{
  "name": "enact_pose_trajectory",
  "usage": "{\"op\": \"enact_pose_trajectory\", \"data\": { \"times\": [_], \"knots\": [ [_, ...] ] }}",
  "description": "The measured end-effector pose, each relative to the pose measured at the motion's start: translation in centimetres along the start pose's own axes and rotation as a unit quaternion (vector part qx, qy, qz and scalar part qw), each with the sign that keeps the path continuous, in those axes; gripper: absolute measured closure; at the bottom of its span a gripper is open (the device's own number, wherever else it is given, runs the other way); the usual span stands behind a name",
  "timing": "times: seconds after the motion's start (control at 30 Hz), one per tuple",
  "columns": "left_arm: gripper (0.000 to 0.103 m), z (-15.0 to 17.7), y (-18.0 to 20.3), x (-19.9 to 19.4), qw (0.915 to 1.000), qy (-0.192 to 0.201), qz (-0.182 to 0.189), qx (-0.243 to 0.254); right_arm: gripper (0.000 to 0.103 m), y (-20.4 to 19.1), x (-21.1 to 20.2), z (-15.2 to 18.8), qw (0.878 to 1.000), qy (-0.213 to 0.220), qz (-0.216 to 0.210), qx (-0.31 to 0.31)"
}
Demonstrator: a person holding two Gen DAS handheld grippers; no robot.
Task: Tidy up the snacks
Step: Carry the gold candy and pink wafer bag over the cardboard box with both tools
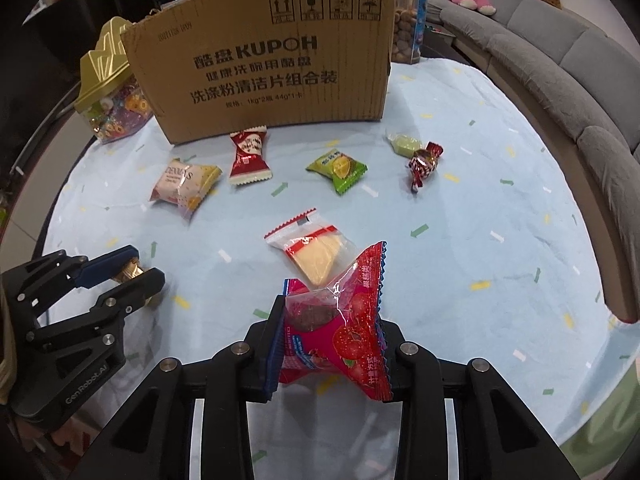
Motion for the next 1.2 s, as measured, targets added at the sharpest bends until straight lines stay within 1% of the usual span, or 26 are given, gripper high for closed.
{"op": "enact_pose_trajectory", "data": {
  "times": [0.27, 0.43, 0.53, 0.73, 0.9, 1.2],
  "knots": [
    [0.072, -0.2, 0.3, -1.3, 0.9998, 0.003, -0.013, -0.017, 0.068, 0.1, -1.4, -0.6, 1.0, 0.018, -0.002, -0.005],
    [0.072, -0.9, 0.4, -2.4, 0.9987, 0.01, -0.019, -0.046, 0.068, 0.3, -2.6, -1.3, 0.999, 0.035, 0.002, -0.012],
    [0.072, -1.3, 0.3, -2.9, 0.998, 0.015, -0.032, -0.052, 0.068, 0.6, -3.2, -1.7, 0.999, 0.041, 0.004, -0.011],
    [0.072, -2.1, 0.4, -3.9, 0.9966, 0.025, -0.043, -0.066, 0.068, 1.0, -4.3, -2.6, 0.998, 0.053, 0.009, -0.013],
    [0.072, -3.4, 0.7, -5.2, 0.9943, 0.034, -0.041, -0.092, 0.067, 1.6, -5.4, -3.4, 0.998, 0.064, 0.006, -0.008],
    [0.072, -6.7, 1.9, -7.7, 0.9924, 0.062, -0.053, -0.092, 0.067, 3.1, -7.8, -5.5, 0.995, 0.097, 0.012, -0.002]
  ]
}}
Point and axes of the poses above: each gripper's, at about its wrist camera, not at the fingertips, and x roughly the way its jaws point, y to its right, z to its underside, the point moved 1 cm from there along x, roughly the way its jaws point, and after that the axes turned 12 degrees about -x, right-handed, at the moved point
